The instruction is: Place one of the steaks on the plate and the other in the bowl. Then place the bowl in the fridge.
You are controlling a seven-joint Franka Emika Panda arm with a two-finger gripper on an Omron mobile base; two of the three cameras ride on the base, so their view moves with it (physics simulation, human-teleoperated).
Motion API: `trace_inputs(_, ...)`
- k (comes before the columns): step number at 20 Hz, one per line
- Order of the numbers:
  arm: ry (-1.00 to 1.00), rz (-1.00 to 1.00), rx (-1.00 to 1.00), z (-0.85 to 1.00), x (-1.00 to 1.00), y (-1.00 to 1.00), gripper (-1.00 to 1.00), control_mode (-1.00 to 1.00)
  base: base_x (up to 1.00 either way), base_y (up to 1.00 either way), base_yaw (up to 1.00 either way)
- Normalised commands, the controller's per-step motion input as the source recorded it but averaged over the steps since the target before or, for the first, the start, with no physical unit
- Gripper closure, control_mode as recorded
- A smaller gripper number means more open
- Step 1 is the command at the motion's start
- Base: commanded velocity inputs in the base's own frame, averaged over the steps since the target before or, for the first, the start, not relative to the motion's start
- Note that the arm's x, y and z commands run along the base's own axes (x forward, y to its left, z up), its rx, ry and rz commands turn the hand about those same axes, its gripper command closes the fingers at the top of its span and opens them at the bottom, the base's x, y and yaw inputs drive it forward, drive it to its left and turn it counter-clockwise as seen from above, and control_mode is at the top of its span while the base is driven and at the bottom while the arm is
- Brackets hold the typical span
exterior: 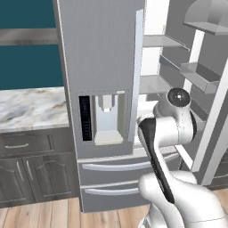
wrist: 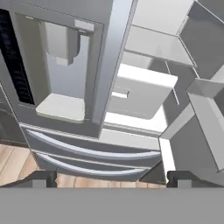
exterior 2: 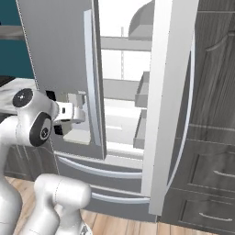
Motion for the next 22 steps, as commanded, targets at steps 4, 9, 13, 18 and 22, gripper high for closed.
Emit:
trace_inputs(4,-0.06,-0.25,0.29,0.13,0.26,0.00,-1.00,-1.00,0.00,0.00,0.00)
trace_inputs(9,0.00,0.00,0.29,0.29,0.05,-0.06,-1.00,-1.00,0.00,0.00,0.00)
trace_inputs(13,-0.17,0.00,0.09,0.02,0.26,-0.05,-1.00,-1.00,0.00,0.00,0.00)
trace_inputs(18,-0.10,0.00,-0.03,0.04,0.44,0.00,-1.00,-1.00,0.00,0.00,0.00)
trace_inputs(22,-0.05,-0.03,-0.10,0.18,0.36,0.00,-1.00,-1.00,0.00,0.00,0.00)
